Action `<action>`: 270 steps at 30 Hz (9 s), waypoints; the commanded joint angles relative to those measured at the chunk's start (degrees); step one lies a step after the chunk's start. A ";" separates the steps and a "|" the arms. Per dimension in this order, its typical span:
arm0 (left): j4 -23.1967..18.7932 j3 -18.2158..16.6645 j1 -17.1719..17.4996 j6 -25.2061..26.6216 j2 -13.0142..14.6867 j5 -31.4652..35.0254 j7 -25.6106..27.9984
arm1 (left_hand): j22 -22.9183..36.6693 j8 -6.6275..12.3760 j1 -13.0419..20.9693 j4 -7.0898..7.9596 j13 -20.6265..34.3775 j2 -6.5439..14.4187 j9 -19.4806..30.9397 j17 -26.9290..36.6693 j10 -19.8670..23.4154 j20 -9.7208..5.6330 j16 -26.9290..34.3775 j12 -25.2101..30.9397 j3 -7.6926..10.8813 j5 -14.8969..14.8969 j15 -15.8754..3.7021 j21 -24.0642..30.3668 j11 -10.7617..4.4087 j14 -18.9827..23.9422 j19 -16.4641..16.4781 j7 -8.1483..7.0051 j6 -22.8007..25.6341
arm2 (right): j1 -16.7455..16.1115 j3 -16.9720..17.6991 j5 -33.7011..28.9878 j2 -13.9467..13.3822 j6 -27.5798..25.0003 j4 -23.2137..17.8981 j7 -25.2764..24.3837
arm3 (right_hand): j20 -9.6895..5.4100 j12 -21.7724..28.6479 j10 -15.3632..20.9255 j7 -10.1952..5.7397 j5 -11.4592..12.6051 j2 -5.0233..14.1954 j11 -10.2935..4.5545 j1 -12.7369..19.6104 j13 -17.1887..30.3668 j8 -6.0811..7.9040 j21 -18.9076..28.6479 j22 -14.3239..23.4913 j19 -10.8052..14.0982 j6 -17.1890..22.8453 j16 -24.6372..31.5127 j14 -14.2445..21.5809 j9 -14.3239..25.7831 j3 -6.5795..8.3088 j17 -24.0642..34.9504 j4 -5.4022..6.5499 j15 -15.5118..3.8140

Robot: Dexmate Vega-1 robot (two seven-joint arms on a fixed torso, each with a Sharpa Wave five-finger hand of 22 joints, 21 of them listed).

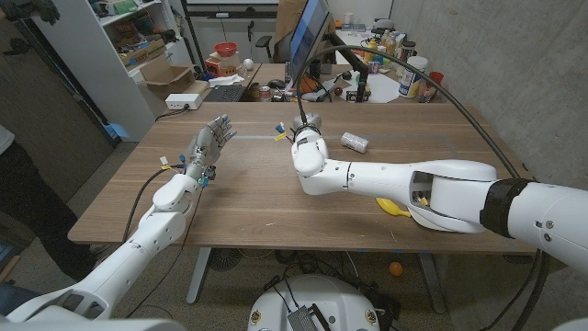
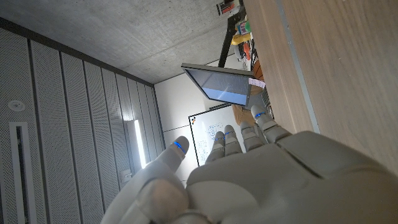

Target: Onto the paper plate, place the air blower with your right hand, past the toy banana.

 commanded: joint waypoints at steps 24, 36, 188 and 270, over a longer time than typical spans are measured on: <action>-4.23 0.28 1.56 0.67 0.85 1.33 2.19 | 0.17 0.12 -0.76 0.06 0.20 5.58 0.12 0.31 -0.03 0.30 0.32 0.09 0.23 -0.01 0.49 -0.13 0.26 0.08 0.41 0.47 0.23 | -0.64 0.68 -7.91 -13.72 -5.66 -18.98 1.26 | -0.91 -0.40 -1.42 -0.34 0.51 0.13 0.19 0.90 -0.80 1.34 1.16 -0.52 -2.18 -0.42 -2.90 -1.86 2.11 -0.94 1.19 0.92 0.05; -5.97 0.46 2.11 1.09 1.29 1.95 2.99 | 0.17 0.12 -0.79 0.06 0.20 5.57 0.12 0.31 -0.03 0.36 0.31 0.08 0.21 -0.01 0.56 -0.19 0.23 0.07 0.41 0.45 0.25 | -3.62 4.24 -11.49 -20.92 -0.76 -25.01 2.25 | -0.94 -0.35 -1.39 -0.53 0.55 0.18 0.23 1.09 -1.00 1.62 1.43 -0.72 -2.68 0.01 -3.48 -1.93 2.15 -1.08 1.52 1.01 0.03; -1.95 6.36 -5.24 3.83 -1.95 5.70 0.96 | 0.23 0.09 -1.07 0.15 0.19 5.54 0.12 0.33 -0.06 0.35 0.30 0.08 -0.26 0.02 0.49 -0.86 0.22 -0.05 0.48 0.44 0.30 | -93.29 91.32 -6.71 -60.49 27.73 -51.34 -7.19 | -0.98 1.13 0.46 -0.17 1.25 0.39 -0.38 5.49 -2.28 5.96 7.36 -4.12 -7.54 5.63 -10.58 -0.85 1.18 -2.91 5.22 0.54 0.21; -0.46 7.01 -7.04 3.66 -2.45 5.81 -0.83 | 0.24 0.05 -0.90 0.02 0.19 5.66 0.11 0.28 -0.36 0.79 0.20 -0.01 -0.25 0.07 0.68 -1.24 0.42 -0.31 0.60 0.42 0.19 | -64.77 56.24 -8.50 -66.60 12.00 -52.65 9.39 | 2.45 -2.87 0.53 -2.37 -0.57 -4.39 0.55 -5.21 -12.06 -7.98 10.43 -13.20 -12.07 -5.70 -19.97 -1.73 -7.87 -10.82 -1.69 6.42 0.14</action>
